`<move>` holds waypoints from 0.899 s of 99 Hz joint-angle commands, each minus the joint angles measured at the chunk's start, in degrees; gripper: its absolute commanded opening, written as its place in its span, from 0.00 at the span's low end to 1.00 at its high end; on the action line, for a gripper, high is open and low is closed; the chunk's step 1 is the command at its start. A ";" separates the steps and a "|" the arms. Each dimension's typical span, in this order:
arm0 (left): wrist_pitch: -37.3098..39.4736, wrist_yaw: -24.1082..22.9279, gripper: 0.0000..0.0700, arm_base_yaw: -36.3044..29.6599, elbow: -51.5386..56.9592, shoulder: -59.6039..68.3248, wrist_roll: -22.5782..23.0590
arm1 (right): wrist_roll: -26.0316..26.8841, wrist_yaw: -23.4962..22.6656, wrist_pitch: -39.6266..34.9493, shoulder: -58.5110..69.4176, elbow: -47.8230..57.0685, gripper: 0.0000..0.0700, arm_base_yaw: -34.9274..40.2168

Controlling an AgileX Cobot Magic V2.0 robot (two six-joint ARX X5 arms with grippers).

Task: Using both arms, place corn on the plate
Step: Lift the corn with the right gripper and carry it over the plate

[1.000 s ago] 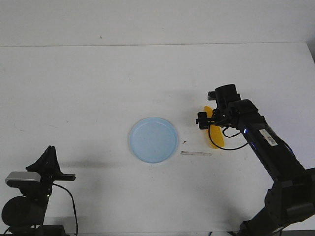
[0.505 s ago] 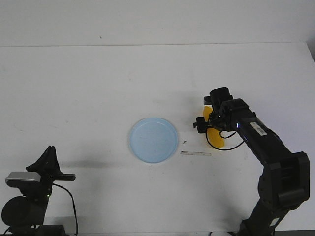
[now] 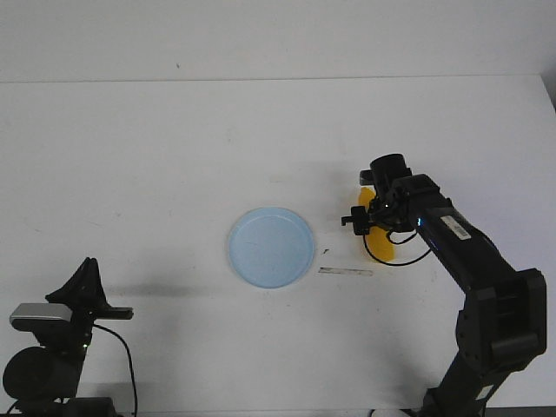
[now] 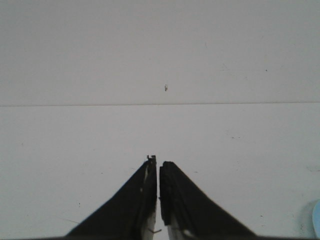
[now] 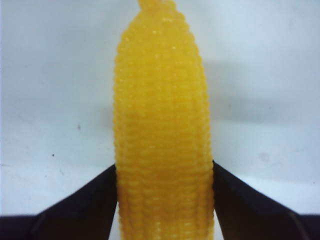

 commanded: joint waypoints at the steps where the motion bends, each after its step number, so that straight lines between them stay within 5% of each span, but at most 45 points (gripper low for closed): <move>1: 0.72 -0.26 0.00 0.04 0.55 -0.13 0.74 | -0.28 -0.11 0.15 0.04 1.27 0.47 0.31; 23: 0.74 -0.26 0.00 0.04 0.55 -0.13 0.74 | -0.07 -3.45 0.15 -3.67 3.78 0.47 2.43; 57: 0.74 -0.26 0.00 0.04 0.55 -0.13 0.74 | 8.04 -25.92 6.21 -3.85 4.68 0.47 10.19; 89: 0.74 -0.26 0.00 0.04 0.55 -0.13 0.74 | 12.63 -26.77 9.62 0.35 4.63 0.48 17.86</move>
